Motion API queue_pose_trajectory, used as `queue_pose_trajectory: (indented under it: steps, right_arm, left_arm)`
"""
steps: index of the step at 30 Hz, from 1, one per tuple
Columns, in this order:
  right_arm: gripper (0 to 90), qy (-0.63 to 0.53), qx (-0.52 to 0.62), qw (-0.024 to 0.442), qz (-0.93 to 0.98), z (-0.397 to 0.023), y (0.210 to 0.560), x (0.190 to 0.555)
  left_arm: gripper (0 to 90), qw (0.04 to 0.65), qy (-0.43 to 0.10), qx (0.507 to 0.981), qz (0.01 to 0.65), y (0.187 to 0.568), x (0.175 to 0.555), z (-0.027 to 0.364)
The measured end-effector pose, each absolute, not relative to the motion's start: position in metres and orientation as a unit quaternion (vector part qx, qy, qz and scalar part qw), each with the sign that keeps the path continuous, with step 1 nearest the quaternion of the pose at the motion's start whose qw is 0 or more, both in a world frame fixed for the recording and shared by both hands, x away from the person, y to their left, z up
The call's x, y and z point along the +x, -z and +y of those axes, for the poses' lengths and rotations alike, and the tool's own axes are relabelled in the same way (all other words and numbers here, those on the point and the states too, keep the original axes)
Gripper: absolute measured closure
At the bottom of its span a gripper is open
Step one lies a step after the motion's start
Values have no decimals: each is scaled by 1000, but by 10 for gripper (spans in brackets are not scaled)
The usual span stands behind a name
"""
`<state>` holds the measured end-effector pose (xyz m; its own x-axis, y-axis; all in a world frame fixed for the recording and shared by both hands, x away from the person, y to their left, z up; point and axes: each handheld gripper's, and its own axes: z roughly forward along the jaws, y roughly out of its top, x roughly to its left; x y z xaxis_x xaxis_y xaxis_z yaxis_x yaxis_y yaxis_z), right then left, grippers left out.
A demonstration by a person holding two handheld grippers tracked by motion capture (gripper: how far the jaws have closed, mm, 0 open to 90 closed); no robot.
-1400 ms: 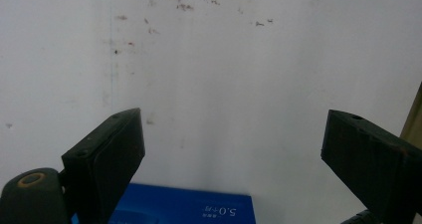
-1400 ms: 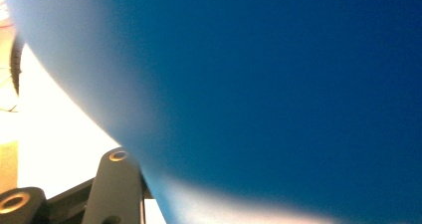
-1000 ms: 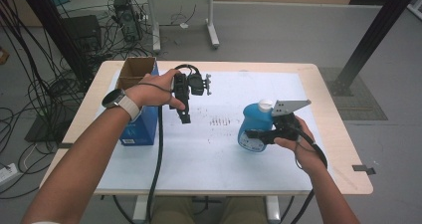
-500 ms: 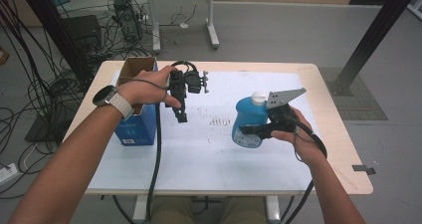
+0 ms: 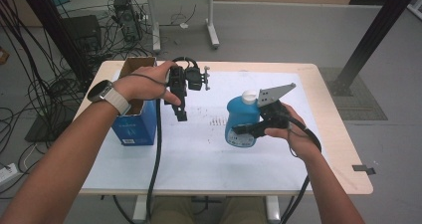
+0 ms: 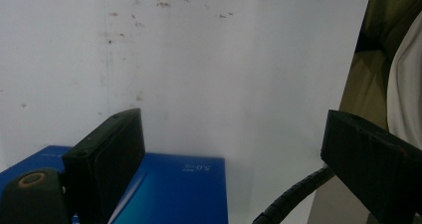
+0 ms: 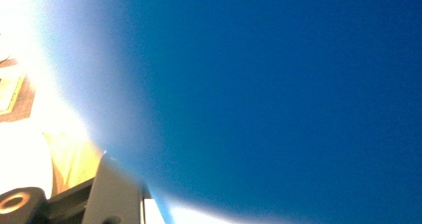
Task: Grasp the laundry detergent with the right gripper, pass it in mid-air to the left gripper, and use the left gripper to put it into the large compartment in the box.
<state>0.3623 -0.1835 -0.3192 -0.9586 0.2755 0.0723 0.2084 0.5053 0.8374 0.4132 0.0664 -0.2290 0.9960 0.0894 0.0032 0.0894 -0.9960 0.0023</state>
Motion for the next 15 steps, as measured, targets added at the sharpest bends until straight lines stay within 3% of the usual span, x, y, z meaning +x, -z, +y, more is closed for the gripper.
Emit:
queue_pose_trajectory:
  steps: [15]
  right_arm:
    - [437, -476, 113, 19, 872, -168, 319, 372]
  left_arm:
    - [102, -2, 0, 999, 35, 199, 404, 58]
